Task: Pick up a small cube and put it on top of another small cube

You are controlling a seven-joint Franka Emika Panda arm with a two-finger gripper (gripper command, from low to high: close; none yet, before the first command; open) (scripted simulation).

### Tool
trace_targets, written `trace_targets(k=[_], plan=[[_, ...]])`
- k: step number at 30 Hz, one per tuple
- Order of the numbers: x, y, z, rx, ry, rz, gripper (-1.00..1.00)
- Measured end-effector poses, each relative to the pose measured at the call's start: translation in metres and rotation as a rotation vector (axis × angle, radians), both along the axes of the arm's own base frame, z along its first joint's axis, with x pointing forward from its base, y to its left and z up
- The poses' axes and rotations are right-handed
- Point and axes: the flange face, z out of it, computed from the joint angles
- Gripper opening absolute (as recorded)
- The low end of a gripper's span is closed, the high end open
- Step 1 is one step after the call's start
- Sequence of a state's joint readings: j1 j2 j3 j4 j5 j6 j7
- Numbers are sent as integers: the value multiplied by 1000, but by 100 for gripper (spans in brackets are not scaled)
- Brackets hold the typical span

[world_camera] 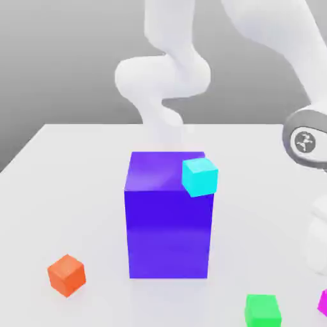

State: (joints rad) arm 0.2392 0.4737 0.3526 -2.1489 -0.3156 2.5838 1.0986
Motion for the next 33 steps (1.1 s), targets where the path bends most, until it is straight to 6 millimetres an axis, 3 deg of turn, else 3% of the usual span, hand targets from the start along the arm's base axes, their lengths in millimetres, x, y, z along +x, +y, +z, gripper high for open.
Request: trace_targets(k=[3,4,10,12,15,27,29,31,32,33], plan=[[-3,4,-47,2,10,5,0],[-4,4,-58,2,10,6,-100],[-4,4,-63,2,11,6,-100],[-3,4,-46,3,11,6,-100],[-3,2,-6,1,12,5,-100],[21,-133,48,-7,14,-102,-100],[23,-143,36,1,12,-112,-100],[23,-145,10,2,11,-115,-100],[23,-146,-3,2,11,-115,100],[23,-146,-3,2,11,-115,100]])
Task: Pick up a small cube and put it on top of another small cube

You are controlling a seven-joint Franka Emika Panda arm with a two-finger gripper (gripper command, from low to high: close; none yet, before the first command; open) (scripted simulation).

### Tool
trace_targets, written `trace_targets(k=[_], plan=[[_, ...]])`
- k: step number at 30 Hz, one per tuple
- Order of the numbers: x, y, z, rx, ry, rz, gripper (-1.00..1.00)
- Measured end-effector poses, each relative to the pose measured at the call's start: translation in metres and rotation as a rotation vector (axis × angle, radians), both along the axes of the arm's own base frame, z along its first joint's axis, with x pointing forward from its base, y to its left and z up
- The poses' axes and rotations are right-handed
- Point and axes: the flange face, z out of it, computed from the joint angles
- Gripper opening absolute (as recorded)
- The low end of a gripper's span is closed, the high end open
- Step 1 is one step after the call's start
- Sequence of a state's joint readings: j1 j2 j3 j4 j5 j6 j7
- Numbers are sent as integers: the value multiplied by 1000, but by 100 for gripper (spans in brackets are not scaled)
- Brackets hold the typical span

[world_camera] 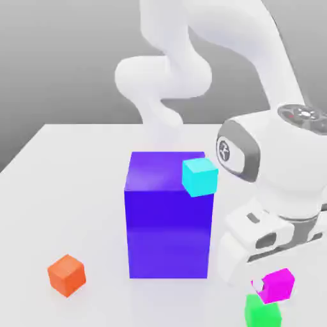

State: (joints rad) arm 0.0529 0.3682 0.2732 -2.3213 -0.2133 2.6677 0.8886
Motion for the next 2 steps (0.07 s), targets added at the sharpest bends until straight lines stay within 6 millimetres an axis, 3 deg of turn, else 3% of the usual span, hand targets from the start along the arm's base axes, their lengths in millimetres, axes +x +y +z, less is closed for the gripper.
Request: trace_targets(k=[2], plan=[[0,0,0,0,0,0,100]])
